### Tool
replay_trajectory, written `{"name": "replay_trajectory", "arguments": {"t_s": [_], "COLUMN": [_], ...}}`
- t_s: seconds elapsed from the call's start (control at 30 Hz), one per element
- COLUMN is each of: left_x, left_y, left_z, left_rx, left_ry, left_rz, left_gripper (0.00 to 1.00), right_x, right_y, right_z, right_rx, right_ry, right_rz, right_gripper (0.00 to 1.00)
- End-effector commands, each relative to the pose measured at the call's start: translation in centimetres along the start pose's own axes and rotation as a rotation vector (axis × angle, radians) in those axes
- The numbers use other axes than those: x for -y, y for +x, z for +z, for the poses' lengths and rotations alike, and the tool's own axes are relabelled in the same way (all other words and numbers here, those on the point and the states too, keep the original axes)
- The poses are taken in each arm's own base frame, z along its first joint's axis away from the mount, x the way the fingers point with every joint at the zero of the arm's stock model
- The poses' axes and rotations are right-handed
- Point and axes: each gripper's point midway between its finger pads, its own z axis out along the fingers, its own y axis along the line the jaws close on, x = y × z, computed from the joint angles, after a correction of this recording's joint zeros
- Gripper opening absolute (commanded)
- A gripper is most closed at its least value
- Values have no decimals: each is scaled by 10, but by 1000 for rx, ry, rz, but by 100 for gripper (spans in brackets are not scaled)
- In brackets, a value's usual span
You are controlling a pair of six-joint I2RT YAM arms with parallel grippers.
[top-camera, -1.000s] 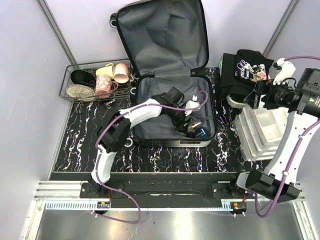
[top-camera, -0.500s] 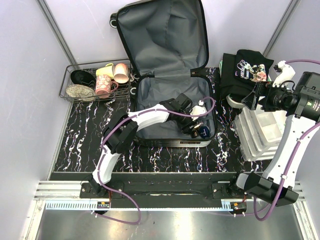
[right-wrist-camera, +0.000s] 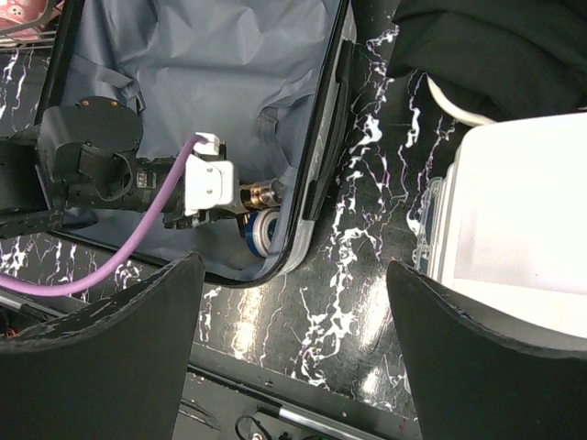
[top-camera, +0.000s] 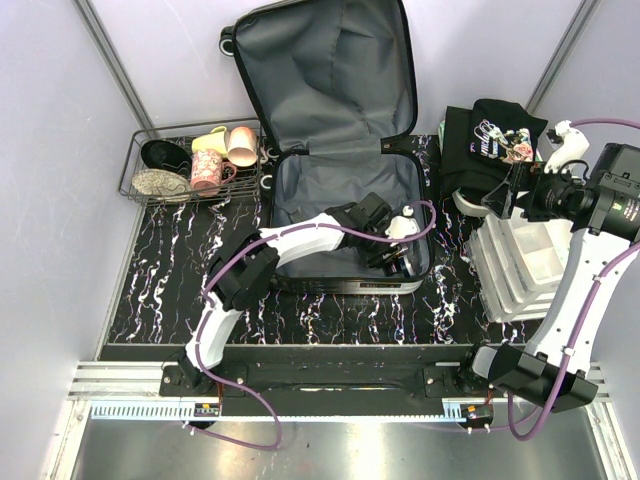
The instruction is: Open, take out, and arrange the luggage
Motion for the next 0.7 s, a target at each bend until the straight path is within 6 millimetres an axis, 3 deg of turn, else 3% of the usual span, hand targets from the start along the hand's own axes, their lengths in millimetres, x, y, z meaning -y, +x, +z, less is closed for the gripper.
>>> {"name": "replay_trajectory", "arguments": {"t_s": [0.0, 0.07, 0.1, 0.13, 0.3, 0.5, 0.67], "left_x": [-71, -65, -60, -58, -53, -48, -38], "left_y": [-10, -20, -36, -40, -78, -100, -126], "left_z": [-16, -27, -44, -52, -112, -165, -206], "left_rx": [41, 85, 145, 170, 358, 540, 696], "left_ry": [-270, -246, -211, -198, -99, -45, -18], "left_rz": [38, 29, 28, 7, -47, -65, -61], "left_gripper": [24, 15, 5, 1, 0, 0, 0], "right_x": [-5, -8, -7, -10, -19, -34, -89], "right_y": [-9, -11, -6, -6, -2, -18, -30], "right_z": [5, 7, 11, 13, 33, 64, 101], "right_rx": [45, 63, 56, 61, 83, 148, 137], "right_ry": [-45, -68, -78, -89, -147, -218, -366], "right_rz": [-22, -24, -10, -2, 16, 132, 151], "right_gripper": [89, 89, 89, 88, 89, 90, 89]}}
